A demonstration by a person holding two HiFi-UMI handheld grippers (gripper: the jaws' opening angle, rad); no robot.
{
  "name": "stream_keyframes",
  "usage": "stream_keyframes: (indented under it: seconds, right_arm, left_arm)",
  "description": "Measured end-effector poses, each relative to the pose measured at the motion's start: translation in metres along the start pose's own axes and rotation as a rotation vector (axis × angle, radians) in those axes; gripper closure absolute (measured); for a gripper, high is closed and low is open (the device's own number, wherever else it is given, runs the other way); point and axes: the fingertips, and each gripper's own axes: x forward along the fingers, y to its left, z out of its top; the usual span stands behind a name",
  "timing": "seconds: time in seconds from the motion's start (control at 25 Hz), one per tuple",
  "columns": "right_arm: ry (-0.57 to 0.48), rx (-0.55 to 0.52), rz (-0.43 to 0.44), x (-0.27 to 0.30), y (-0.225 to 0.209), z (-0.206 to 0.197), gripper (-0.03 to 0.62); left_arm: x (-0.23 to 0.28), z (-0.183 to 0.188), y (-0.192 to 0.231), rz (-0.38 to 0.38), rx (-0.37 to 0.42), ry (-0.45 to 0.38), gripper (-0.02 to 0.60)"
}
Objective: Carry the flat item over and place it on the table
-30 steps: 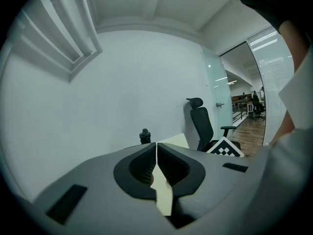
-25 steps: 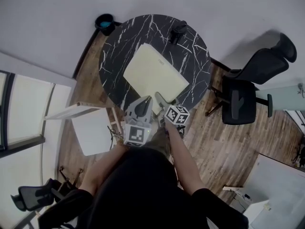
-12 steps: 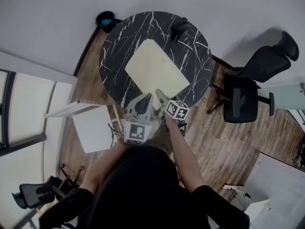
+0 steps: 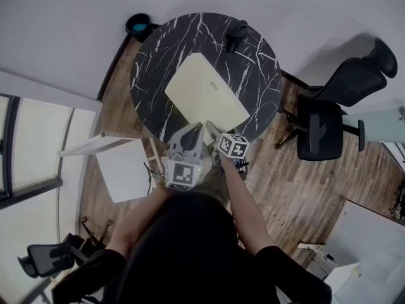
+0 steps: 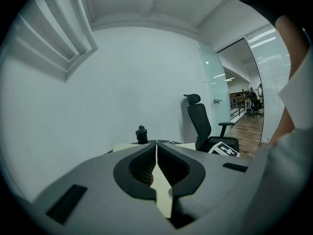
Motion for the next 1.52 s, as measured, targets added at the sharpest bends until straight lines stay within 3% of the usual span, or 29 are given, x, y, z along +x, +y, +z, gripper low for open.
stream_keyframes:
  seconds: [0.4, 0.68, 1.24, 1.4, 1.52]
  right_arm:
    - [0.012, 0.092, -0.079, -0.001, -0.014, -0.008, 0.165]
    - [0.001, 0.025, -0.220, -0.006, -0.028, -0.004, 0.112]
    - [-0.055, -0.123, -0.354, -0.018, -0.031, 0.007, 0.069]
    - [-0.079, -0.172, -0.437, -0.027, -0.036, 0.013, 0.063]
    - [-0.043, -0.228, -0.439, -0.026, -0.038, 0.007, 0.065]
  left_arm:
    - [-0.001, 0.000, 0.004, 0.004, 0.011, -0.002, 0.578]
    - [-0.002, 0.002, 0.005, 0.005, 0.009, -0.011, 0.578]
    - [-0.009, 0.006, 0.009, 0.017, 0.018, -0.021, 0.578]
    - [-0.012, 0.007, 0.009, 0.020, 0.017, -0.023, 0.578]
    - [-0.014, 0.007, 0.009, 0.020, 0.015, -0.026, 0.578]
